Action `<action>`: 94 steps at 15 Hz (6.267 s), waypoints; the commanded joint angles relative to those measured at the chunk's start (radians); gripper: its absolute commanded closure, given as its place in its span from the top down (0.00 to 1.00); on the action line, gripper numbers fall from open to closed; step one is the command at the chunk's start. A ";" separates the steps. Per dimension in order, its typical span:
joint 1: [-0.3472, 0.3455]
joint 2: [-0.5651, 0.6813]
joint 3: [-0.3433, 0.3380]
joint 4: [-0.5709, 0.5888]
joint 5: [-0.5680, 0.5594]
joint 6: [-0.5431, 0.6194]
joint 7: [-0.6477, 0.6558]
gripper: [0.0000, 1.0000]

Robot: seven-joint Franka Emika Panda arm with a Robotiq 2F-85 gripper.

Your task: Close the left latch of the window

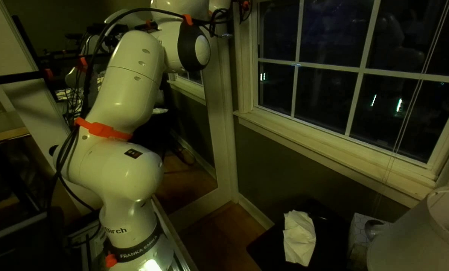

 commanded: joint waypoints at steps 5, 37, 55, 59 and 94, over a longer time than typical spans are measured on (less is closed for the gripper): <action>0.075 -0.007 -0.075 0.023 -0.081 -0.203 -0.020 1.00; -0.036 -0.034 -0.080 0.006 -0.036 -0.037 -0.081 1.00; -0.050 -0.127 0.076 0.023 0.222 -0.304 -0.358 1.00; -0.078 -0.125 0.094 0.028 0.247 -0.249 -0.405 1.00; -0.170 -0.088 0.140 0.016 0.270 -0.074 -0.447 1.00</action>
